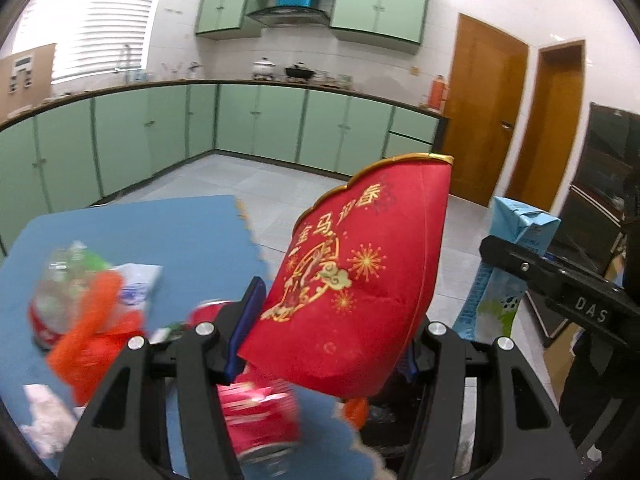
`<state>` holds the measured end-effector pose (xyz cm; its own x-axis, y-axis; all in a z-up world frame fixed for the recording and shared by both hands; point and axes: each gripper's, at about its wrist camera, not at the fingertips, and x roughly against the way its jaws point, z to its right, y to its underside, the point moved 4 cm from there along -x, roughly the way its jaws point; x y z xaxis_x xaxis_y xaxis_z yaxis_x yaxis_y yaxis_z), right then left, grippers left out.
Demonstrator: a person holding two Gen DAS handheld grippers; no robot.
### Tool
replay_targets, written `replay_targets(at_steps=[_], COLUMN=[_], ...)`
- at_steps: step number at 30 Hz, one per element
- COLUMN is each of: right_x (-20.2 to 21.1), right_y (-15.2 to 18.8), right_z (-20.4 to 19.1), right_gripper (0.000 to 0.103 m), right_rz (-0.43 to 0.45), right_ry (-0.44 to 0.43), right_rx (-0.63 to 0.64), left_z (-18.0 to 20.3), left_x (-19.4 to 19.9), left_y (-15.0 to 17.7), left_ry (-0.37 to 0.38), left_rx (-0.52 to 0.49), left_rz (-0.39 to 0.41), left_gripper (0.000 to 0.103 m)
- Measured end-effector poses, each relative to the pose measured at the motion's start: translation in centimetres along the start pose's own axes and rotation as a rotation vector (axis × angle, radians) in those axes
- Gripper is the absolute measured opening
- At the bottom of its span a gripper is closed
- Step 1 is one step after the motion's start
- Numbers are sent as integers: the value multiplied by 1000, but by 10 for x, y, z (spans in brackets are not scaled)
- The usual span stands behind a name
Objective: Collect trash
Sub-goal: 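Carry the red cup and milk carton over the bin and release both, then return both tools to the trash pile on the table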
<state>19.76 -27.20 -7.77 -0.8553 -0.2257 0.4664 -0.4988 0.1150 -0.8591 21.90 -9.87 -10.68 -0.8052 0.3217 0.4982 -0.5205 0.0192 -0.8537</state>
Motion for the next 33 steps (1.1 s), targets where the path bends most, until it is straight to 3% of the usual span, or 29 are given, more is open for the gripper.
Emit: replay_targets(at_steps=[5,13,17,25,33], right_x=[-9,-37,-47,-44,-23], right_y=[7,22,24,22,15], right_z=[37,91,110,123,96], right_gripper=[42,42,52,74,89], right_rz=[-22,-85,-114,-100,-50], right_ry=[52,127,150,172,173], right_rx=[-30,-80,-94,-120,-105], left_z=[30,67,72,67,44], left_x=[-34,-98,-117,-117,-71], left_y=[8,24,31,35,16], left_ry=[55,148,197,208,126], left_rx=[-20,-57,-64,-44,-21], left_rz=[-33,-150,-187,-201,-114], left_gripper=[55,56,73,78,81])
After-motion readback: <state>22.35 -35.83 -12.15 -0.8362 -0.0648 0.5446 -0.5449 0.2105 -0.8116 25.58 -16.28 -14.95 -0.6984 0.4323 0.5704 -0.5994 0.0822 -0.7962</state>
